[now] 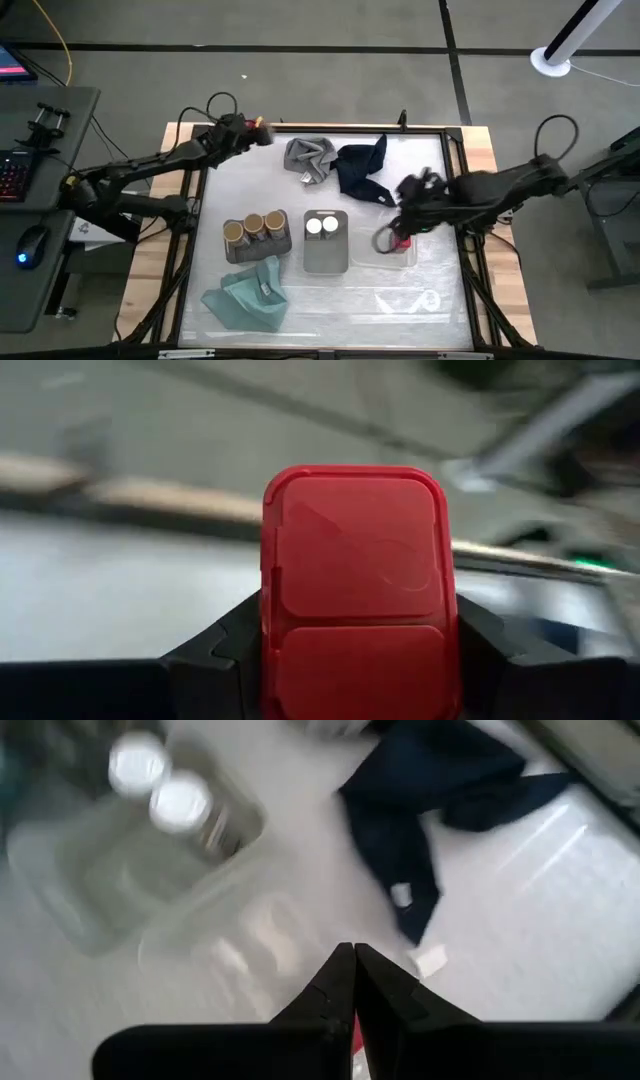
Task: Sort spices by type
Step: Put the red seasoning can into the transparent bin
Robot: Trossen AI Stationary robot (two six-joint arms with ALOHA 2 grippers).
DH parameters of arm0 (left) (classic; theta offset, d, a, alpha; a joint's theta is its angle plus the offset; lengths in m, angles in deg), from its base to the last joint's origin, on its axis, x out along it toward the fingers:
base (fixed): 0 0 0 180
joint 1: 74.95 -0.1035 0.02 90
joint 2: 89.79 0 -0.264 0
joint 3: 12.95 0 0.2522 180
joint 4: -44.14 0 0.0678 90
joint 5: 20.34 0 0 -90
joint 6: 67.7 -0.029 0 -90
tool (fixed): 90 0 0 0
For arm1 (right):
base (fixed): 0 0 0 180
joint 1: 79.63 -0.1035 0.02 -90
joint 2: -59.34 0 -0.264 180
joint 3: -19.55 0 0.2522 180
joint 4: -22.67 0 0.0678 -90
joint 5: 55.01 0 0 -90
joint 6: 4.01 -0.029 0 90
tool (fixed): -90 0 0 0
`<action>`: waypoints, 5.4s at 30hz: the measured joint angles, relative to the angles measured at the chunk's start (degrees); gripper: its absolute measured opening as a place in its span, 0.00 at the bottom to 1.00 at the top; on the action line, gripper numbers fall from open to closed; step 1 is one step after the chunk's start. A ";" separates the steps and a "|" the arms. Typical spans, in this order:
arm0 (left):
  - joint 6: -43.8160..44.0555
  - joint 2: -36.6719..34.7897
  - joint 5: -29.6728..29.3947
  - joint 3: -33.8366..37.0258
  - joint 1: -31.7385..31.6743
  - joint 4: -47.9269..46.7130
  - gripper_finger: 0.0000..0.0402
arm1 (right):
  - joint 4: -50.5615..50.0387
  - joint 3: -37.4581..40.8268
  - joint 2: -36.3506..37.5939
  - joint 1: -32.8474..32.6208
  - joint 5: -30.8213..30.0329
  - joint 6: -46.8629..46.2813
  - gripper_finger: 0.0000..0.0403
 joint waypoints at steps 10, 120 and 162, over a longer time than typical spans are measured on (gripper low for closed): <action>-17.51 4.91 1.71 -17.75 30.80 2.38 0.45 | -10.69 0.00 8.14 -6.72 -15.74 -19.76 0.00; -44.27 35.70 8.22 -48.21 39.22 -17.69 0.39 | 59.29 41.59 9.23 2.17 13.84 -5.21 0.00; -7.19 9.68 -11.97 -13.22 57.64 -11.51 0.00 | 26.38 11.28 -20.62 8.36 20.41 39.32 0.87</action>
